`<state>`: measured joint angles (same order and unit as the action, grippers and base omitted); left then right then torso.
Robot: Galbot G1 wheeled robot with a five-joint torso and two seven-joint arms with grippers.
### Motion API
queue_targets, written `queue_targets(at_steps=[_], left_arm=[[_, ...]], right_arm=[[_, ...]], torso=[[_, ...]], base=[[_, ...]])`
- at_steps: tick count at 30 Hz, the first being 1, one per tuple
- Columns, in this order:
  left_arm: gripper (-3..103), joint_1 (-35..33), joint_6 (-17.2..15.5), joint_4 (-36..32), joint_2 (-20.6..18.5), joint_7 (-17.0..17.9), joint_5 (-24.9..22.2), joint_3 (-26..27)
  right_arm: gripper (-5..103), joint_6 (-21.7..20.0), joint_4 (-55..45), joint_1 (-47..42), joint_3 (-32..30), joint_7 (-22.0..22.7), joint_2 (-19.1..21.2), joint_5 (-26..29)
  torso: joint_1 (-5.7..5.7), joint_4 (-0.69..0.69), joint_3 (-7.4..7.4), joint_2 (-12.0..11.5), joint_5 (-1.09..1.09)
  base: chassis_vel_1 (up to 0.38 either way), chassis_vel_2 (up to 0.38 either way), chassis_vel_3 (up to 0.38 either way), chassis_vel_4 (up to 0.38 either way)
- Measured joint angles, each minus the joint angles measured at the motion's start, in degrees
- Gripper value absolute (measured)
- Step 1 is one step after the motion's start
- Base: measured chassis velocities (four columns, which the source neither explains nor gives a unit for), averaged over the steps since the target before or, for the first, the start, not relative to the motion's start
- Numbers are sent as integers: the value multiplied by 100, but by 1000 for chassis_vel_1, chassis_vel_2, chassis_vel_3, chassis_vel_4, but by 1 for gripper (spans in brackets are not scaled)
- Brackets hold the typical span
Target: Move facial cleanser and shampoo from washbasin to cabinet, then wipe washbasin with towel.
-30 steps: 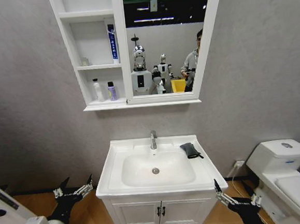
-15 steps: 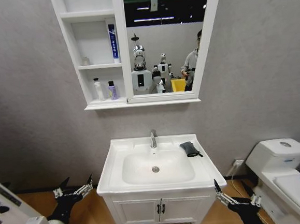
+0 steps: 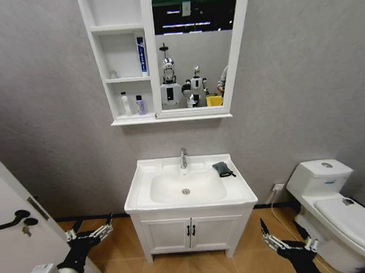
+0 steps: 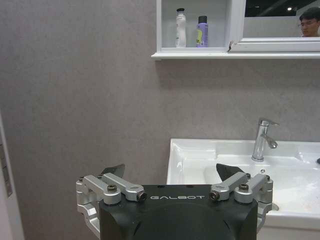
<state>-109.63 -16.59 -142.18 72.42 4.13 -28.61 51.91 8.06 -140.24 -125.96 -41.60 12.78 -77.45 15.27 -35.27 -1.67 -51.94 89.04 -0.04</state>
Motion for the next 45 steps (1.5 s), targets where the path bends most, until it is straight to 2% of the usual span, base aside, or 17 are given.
queue_targets(at_steps=[6, 7, 9, 11, 12, 13, 15, 16, 18, 19, 21, 22, 25, 26, 29, 34, 45], left_arm=[[100, 0, 0, 0, 1, -1, 0, 0], [100, 0, 0, 0, 0, 0, 0, 0], [100, 0, 0, 0, 0, 1, 0, 0], [100, 0, 0, -2, 1, -1, 0, 0], [100, 0, 0, -2, 1, -1, 0, 0], [100, 0, 0, 0, 0, 0, 0, 0], [100, 0, 0, 0, 0, 1, 0, 0], [100, 0, 0, -1, 0, 0, 0, 0], [100, 0, 0, 0, 0, 1, 0, 0], [100, 0, 0, 0, 0, 1, 0, 0], [100, 0, 0, 0, 0, 1, 0, 0], [100, 0, 0, -1, 1, 0, 0, 0], [100, 0, -1, 1, 0, 1, 0, 0], [100, 0, -1, 0, 1, 0, 0, 0], [100, -1, -1, 1, 1, 0, 0, 0], [100, -1, 0, 0, 1, 2, 0, 0], [100, 0, -1, 0, 1, 2, 0, 0]], right_arm=[[100, -1, 2, -1, 0, 0, 1, 1], [100, 0, 1, -1, 0, 0, 1, 0], [100, 0, 1, -2, 1, -1, 0, 0], [100, 0, 3, -1, 1, 0, 1, 1], [100, 0, 3, -1, 1, 0, 1, 1], [100, 0, 1, -1, 1, -1, 1, 1], [100, 0, 2, -1, 1, -1, 1, 1], [100, -1, 2, 0, 1, -1, 1, 1], [100, 0, 2, -1, 0, 0, 1, 1], [100, 0, 2, -1, 0, 0, 1, 1], [100, 0, 2, -1, 0, -1, 1, 1], [100, -1, 2, -1, 0, -1, 1, 1], [100, 0, 1, -1, 0, -1, 1, 1], [100, 0, 2, -1, 0, -1, 1, 1], [100, 0, 2, -1, 0, 0, 1, 1], [100, 0, 2, -2, 0, 0, 1, 1], [100, 0, 2, 1, 0, -1, 1, 1]], torso=[[-1, 1, -1, -1, 10], [1, 0, 0, 1, -1], [3, 0, 2, 2, -3], [-1, 1, -2, -1, 13], [-1, 1, -2, -1, 13], [0, 1, 0, 0, -4], [2, 0, 1, 1, -3], [0, 1, -1, 0, 11], [-2, 1, -1, -1, 9], [0, 0, 0, 0, -3], [1, 0, 1, 1, -2], [-1, 1, -1, -1, 11], [2, 0, 1, 1, -4], [4, -1, 1, 1, 11], [4, 2, 2, 2, 2], [5, -5, 2, 3, 7], [-5, 1, -2, -4, 4]], base=[[360, -360, -364, 353], [360, -392, -330, 353], [358, -366, -330, 354], [370, -351, -356, 347], [370, -360, -337, 337], [319, -360, -316, 347], [362, -353, -316, 347], [362, -326, -404, 349], [383, -326, -347, 354], [313, -370, -347, 351], [313, -357, -353, 351], [362, -357, -372, 332], [351, -373, -317, 350], [338, -301, -319, 343], [264, -285, -243, 257], [72, 0, -116, 122], [-40, 26, 52, -22]])
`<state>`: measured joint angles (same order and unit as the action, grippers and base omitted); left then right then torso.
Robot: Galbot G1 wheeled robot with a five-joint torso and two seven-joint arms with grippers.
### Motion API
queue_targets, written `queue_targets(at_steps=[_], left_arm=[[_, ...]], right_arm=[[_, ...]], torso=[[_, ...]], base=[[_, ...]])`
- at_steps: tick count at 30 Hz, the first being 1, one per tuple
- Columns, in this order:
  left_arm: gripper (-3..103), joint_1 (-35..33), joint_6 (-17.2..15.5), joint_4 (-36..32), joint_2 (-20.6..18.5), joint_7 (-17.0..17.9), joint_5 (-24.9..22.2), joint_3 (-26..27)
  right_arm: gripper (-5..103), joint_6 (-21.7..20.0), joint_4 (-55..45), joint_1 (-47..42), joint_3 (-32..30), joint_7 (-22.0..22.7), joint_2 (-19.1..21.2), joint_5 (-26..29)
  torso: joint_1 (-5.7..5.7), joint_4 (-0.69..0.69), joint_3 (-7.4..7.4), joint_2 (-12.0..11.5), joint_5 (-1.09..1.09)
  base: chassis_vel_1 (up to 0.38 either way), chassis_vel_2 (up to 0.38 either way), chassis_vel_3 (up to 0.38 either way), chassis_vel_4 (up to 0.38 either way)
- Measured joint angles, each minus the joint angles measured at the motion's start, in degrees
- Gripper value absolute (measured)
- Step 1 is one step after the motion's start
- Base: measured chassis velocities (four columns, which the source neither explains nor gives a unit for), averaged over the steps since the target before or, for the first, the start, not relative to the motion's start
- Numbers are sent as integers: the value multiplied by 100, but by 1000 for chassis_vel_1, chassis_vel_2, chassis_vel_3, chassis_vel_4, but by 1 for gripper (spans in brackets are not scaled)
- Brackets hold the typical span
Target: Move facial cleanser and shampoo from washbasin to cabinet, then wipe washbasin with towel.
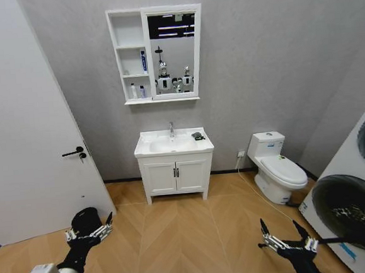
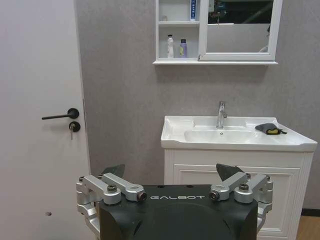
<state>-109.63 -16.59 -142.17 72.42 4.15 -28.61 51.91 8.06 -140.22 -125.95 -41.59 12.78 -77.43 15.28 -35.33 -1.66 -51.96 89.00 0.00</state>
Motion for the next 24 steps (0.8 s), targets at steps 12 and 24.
queue_targets(at_steps=[12, 24], left_arm=[[100, -1, 0, 0, 0, -1, 0, 0], [100, -1, 0, 0, 0, -2, 0, 0]], right_arm=[[100, 0, 0, -2, 0, 0, 0, 0], [100, 0, 0, -2, 0, 0, 0, 0]], torso=[[1, 1, 1, 1, 0], [0, 0, 0, 0, 0]], base=[[0, 0, 0, 0], [0, 0, 0, 0]])
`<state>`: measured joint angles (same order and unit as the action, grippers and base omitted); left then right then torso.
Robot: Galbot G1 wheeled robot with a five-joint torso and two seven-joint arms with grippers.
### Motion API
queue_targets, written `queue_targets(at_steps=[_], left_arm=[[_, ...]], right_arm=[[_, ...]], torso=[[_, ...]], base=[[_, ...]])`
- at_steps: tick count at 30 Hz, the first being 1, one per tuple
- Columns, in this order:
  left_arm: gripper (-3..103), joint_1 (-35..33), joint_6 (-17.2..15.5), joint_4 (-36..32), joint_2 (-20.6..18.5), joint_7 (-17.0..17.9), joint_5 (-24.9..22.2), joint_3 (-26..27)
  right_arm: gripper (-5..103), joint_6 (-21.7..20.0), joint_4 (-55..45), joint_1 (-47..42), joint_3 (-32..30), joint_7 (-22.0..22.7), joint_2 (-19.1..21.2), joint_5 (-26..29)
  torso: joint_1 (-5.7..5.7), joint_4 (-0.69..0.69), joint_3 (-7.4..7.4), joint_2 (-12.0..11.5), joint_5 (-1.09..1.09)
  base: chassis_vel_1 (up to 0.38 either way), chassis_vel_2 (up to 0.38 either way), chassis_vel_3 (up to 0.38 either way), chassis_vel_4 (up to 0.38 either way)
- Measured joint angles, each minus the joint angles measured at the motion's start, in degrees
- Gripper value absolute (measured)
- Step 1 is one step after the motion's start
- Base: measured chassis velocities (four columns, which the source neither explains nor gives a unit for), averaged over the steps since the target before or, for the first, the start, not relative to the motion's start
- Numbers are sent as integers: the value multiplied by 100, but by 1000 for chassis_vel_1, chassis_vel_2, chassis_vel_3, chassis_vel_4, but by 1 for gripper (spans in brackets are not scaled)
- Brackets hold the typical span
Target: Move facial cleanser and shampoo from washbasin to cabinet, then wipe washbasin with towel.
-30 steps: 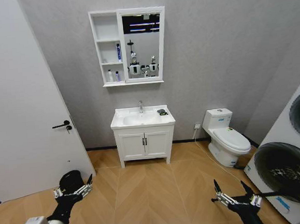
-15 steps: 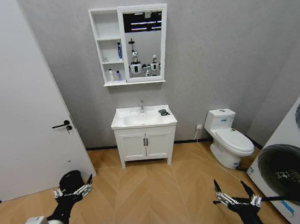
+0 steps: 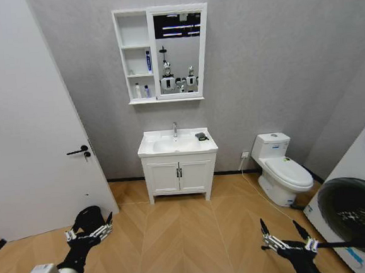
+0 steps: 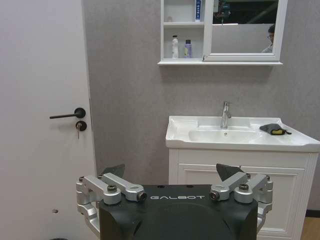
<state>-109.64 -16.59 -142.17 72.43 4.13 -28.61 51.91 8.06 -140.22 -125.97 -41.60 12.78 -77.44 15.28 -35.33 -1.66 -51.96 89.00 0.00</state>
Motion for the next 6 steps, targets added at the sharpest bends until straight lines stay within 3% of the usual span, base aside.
queue_targets(at_steps=[6], left_arm=[[100, 0, 0, 0, -1, 0, 0, 0]], right_arm=[[100, 0, 0, 0, 0, 0, 0, 0]], torso=[[0, 0, 0, 0, 0]], base=[[0, 0, 0, 0]])
